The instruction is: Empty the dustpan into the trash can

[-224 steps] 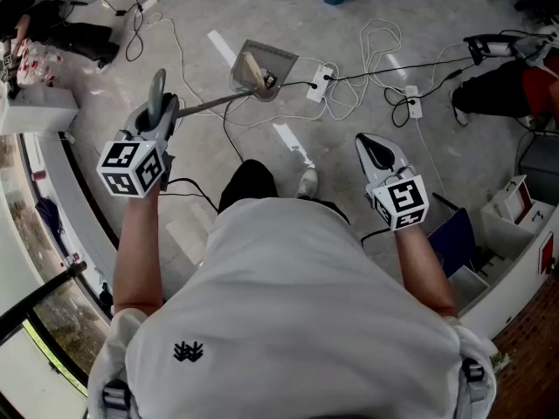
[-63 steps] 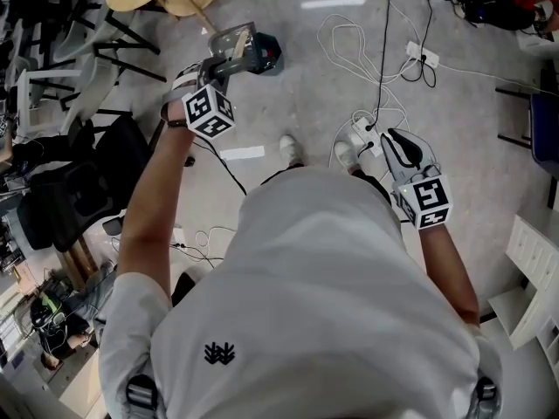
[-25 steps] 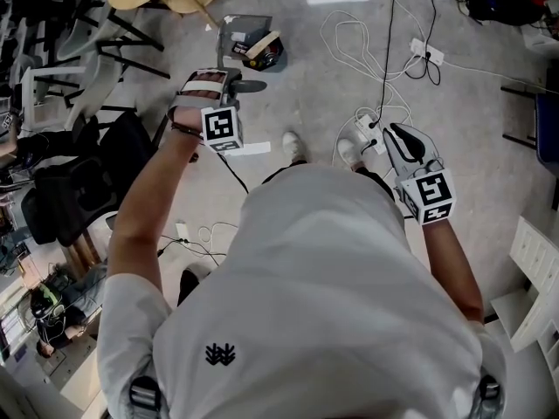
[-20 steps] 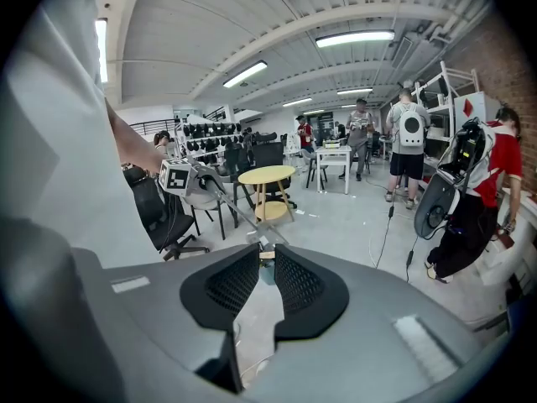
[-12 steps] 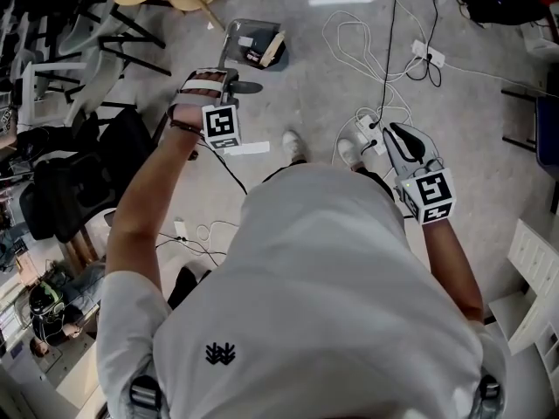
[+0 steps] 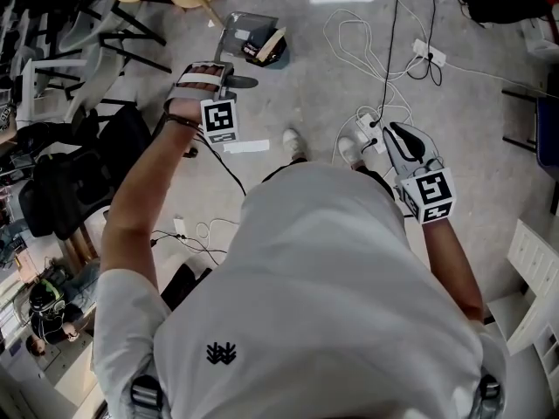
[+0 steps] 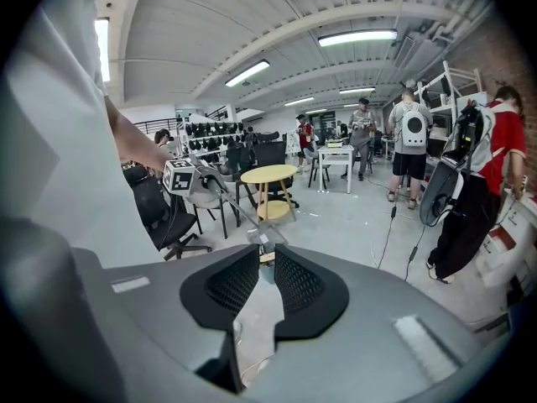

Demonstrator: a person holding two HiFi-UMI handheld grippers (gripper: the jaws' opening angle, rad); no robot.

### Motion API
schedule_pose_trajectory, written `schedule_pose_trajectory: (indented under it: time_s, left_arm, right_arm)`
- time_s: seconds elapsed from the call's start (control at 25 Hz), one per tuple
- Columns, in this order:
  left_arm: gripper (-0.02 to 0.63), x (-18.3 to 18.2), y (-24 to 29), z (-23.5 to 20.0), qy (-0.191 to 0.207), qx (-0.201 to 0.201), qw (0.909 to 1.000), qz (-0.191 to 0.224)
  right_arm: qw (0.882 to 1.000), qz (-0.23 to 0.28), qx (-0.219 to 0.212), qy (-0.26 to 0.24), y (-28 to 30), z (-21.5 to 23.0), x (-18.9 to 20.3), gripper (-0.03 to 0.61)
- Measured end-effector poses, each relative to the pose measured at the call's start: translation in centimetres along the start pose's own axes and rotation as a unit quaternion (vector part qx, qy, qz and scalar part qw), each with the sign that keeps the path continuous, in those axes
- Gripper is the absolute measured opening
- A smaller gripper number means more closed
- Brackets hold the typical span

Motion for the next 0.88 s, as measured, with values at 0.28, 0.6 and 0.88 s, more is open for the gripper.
schedule_pose_trajectory:
  time_s: [0.28,0.6,0.88]
  left_arm:
    - [0.084,0.8,-0.1,-0.1,0.025,-0.001,0.9996,-0.009]
    - [0.083,1.7,-0.2,-0.7,0.042,-0.004,0.9989,-0.021]
    - [0.083,2.4,-0.5,-1.5,0.064,-0.012,0.9974,-0.033]
  right_arm:
    - [1.000,-0.001,0.000,-0.001,-0.1,-0.2,0.4,0.057]
    - [1.000,0.000,-0.003,-0.003,0.3,-0.5,0.0,0.057]
    - [1.000,0.005,-0.007,-0.003,0.5,-0.4,-0.1,0.057]
Point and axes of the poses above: the fingertips, and each gripper's own axes: y forward along the fingers, z to its right, x out of its underside, the point moved 1 cm from there along -y, backward along the fingers, and after that the axes turned 1 degree about -x, right-handed, at the moved point
